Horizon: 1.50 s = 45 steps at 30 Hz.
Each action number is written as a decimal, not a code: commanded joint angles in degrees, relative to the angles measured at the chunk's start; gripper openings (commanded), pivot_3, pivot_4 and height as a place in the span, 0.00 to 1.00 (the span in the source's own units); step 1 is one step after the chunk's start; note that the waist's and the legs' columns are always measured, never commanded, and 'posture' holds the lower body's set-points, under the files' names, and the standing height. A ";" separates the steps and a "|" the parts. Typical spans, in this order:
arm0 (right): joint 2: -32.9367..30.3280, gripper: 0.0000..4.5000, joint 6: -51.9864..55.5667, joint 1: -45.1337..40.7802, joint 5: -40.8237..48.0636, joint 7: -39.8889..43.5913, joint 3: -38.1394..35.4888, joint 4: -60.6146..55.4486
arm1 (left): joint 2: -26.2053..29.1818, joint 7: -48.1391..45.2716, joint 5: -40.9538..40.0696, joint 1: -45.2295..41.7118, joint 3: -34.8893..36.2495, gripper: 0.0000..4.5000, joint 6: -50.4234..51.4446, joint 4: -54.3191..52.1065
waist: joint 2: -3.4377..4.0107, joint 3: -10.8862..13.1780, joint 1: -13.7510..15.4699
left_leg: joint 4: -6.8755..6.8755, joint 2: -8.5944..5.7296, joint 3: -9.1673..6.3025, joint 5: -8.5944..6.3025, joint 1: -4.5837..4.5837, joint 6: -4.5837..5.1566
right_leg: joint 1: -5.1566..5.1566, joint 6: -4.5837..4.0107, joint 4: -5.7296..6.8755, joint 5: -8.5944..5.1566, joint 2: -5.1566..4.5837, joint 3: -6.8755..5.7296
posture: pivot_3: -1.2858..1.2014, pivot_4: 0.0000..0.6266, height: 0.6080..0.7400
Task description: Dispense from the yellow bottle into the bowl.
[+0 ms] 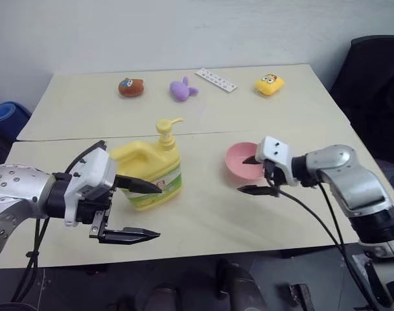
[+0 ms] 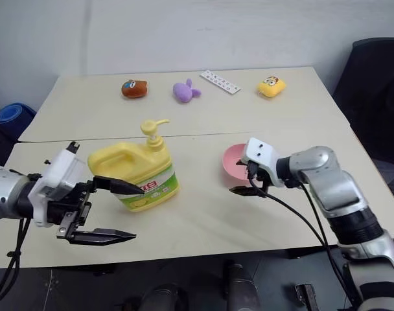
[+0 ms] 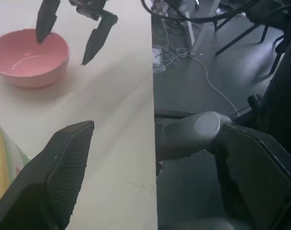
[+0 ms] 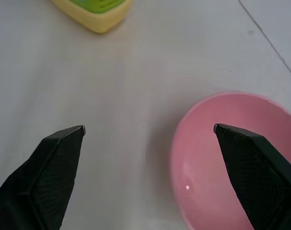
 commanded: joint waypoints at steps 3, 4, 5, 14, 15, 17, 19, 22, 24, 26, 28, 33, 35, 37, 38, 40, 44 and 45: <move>1.85 0.73 -3.71 0.37 -2.22 -2.91 -0.14 2.40 | -1.39 0.89 2.44 -3.90 -1.82 1.00 -2.49 1.63 | 0.00 0.00 0.12 | 0.01 0.08 -0.01 0.00 -0.01 -0.03 | 0.00 -0.04 0.01 -0.02 0.08 -0.02 | 0.52 0.24 1.00; 2.18 0.65 -3.64 0.47 -2.53 -3.41 0.01 2.71 | -1.65 1.09 2.57 -4.34 -2.05 1.00 -2.48 1.84 | 0.00 0.00 0.11 | 0.01 0.08 0.00 -0.01 0.00 -0.03 | 0.00 -0.04 0.01 -0.02 0.08 -0.01 | 0.52 0.24 1.00; 2.58 0.57 -3.69 0.39 -2.89 -3.73 0.33 3.28 | -1.84 1.12 2.61 -4.74 -2.26 1.00 -2.37 2.03 | -0.01 0.00 0.08 | 0.02 0.09 0.00 -0.01 -0.01 -0.03 | 0.00 -0.04 0.01 -0.02 0.08 -0.01 | 0.52 0.24 1.00; 5.24 0.57 -4.38 0.23 -4.94 -5.68 1.17 7.57 | -3.26 2.49 2.82 -7.18 -4.08 1.00 -1.69 2.14 | -0.01 0.00 0.05 | 0.02 0.11 0.01 -0.01 0.02 -0.03 | 0.00 -0.05 0.03 -0.02 0.10 0.02 | 0.52 0.24 1.00; 5.59 0.57 -4.32 0.27 -5.13 -5.87 1.22 7.97 | -3.26 2.52 2.80 -7.22 -4.09 1.00 -1.68 2.06 | -0.01 0.00 0.05 | 0.02 0.11 0.01 -0.01 0.01 -0.03 | 0.00 -0.05 0.03 -0.02 0.10 0.01 | 0.52 0.24 1.00; 6.08 0.57 -4.73 0.45 -5.52 -6.10 1.37 8.72 | -3.22 2.51 2.77 -7.27 -4.12 1.00 -1.68 2.00 | -0.01 0.00 0.05 | 0.03 0.11 0.01 -0.01 0.01 -0.03 | 0.00 -0.05 0.03 -0.02 0.10 0.01 | 0.52 0.24 1.00; 6.57 0.57 -5.38 0.75 -6.04 -6.36 1.65 9.70 | -3.11 2.41 2.67 -7.50 -4.14 1.00 -1.59 2.10 | -0.01 0.00 0.04 | 0.02 0.12 0.01 -0.01 0.02 -0.02 | 0.00 -0.05 0.03 -0.02 0.10 0.01 | 0.52 0.24 1.00; 7.65 0.57 -6.40 0.77 -6.84 -7.35 1.61 11.69 | -2.92 2.18 2.72 -7.98 -4.21 1.00 -1.52 2.39 | -0.01 0.00 0.02 | 0.03 0.12 0.01 -0.01 0.01 -0.02 | 0.00 -0.05 0.03 -0.02 0.11 0.02 | 0.52 0.24 1.00; 8.06 0.49 -7.07 0.93 -7.14 -7.45 1.56 12.59 | -2.91 2.12 2.72 -8.44 -4.37 1.00 -1.36 2.51 | -0.01 0.00 0.02 | 0.03 0.11 0.01 -0.01 0.01 -0.02 | 0.00 -0.05 0.03 -0.02 0.10 0.02 | 0.52 0.24 1.00; 8.33 0.37 -7.62 1.19 -7.55 -7.44 1.69 13.33 | -2.95 2.11 2.70 -8.93 -4.60 1.00 -1.13 2.54 | -0.01 0.00 0.04 | 0.03 0.11 0.01 -0.01 0.01 -0.02 | 0.00 -0.05 0.03 -0.02 0.11 0.02 | 0.52 0.24 1.00; 8.77 0.22 -8.08 1.27 -8.21 -8.12 1.70 14.39 | -3.01 2.12 2.57 -9.40 -4.82 1.00 -0.89 2.53 | -0.01 0.00 0.02 | 0.03 0.11 0.00 -0.01 0.01 -0.03 | 0.00 -0.05 0.03 -0.02 0.11 0.02 | 0.52 0.24 1.00; 9.34 0.07 -8.50 1.19 -8.74 -8.76 1.36 15.45 | -2.92 1.74 2.68 -9.92 -5.03 1.00 -0.80 2.67 | -0.07 -0.04 0.00 | 0.02 0.13 0.01 -0.01 0.05 -0.03 | 0.01 -0.05 0.04 -0.02 0.12 0.03 | 0.52 0.24 1.00; 9.32 0.07 -8.53 1.36 -8.47 -8.47 1.13 15.15 | -2.83 1.54 2.72 -10.25 -5.05 1.00 -0.76 2.95 | -0.07 -0.04 0.03 | 0.03 0.12 0.01 -0.01 0.04 -0.03 | 0.01 -0.05 0.04 -0.02 0.12 0.04 | 0.52 0.24 1.00; 8.98 0.00 -8.67 1.83 -8.06 -7.72 0.88 14.20 | -2.88 1.45 2.78 -10.46 -4.97 1.00 -0.74 3.13 | -0.08 -0.04 0.03 | 0.03 0.13 0.01 -0.01 0.04 -0.03 | 0.01 -0.05 0.03 -0.02 0.12 0.03 | 0.52 0.24 1.00; 8.69 0.00 -8.95 2.09 -8.05 -7.30 0.94 13.66 | -2.99 1.56 2.67 -10.56 -4.85 1.00 -0.64 3.23 | -0.08 -0.04 0.03 | 0.03 0.13 0.01 -0.01 0.05 -0.03 | 0.01 -0.05 0.03 -0.02 0.12 0.03 | 0.52 0.24 1.00; 7.90 0.00 -9.32 2.34 -8.45 -6.80 1.05 12.28 | -3.26 1.97 2.48 -10.75 -4.46 1.00 -0.49 3.52 | -0.08 -0.04 0.02 | 0.02 0.13 0.01 -0.01 0.05 -0.03 | 0.01 -0.05 0.04 -0.02 0.12 0.04 | 0.52 0.24 1.00; 4.67 0.00 -8.32 0.66 -7.31 -2.07 0.70 6.87 | -3.55 3.41 0.38 -12.33 -2.18 1.00 0.73 4.87 | -0.07 -0.03 0.04 | 0.03 0.12 0.01 -0.01 0.04 -0.03 | 0.01 -0.05 0.03 -0.02 0.12 0.04 | 0.52 0.24 1.00; 3.57 0.00 -7.67 -0.59 -6.39 0.20 0.47 5.29 | -3.51 4.35 -1.26 -13.60 -1.20 1.00 2.21 5.81 | -0.07 -0.03 0.09 | 0.04 0.12 0.00 -0.01 0.02 -0.03 | 0.01 -0.05 0.03 -0.02 0.12 0.04 | 0.52 0.24 1.00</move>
